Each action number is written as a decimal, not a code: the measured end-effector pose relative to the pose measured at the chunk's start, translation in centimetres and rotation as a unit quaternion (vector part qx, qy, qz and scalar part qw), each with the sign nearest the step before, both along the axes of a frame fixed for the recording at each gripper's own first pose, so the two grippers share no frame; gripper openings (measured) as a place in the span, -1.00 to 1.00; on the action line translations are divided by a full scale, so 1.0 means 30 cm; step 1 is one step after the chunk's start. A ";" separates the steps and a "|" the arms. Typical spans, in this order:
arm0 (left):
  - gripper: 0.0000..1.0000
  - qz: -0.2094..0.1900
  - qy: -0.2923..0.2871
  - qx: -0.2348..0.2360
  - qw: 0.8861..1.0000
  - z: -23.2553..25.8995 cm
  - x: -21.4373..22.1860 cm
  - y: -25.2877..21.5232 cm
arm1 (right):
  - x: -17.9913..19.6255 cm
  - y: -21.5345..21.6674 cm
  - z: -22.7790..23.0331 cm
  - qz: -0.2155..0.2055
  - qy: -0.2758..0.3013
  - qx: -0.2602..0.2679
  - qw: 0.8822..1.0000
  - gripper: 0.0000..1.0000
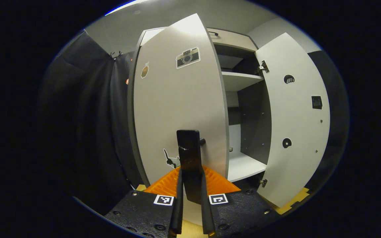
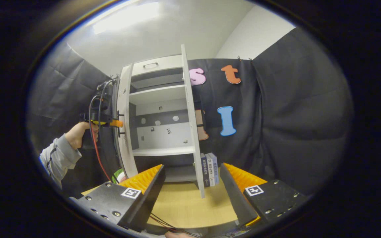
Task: Open the right door of the double-door shoe cabinet with the right hand, and open the left door with the left hand.
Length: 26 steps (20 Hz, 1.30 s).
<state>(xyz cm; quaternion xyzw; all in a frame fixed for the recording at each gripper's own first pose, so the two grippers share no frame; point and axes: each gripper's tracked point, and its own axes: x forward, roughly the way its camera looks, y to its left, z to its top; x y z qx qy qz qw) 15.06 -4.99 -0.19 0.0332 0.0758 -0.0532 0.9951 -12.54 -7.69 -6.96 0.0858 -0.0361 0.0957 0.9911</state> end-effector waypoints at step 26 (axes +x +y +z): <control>-0.99 0.046 -0.012 -0.027 0.998 0.012 -0.139 0.520 | 0.015 0.249 -0.012 0.039 -0.001 -0.036 0.999 0.87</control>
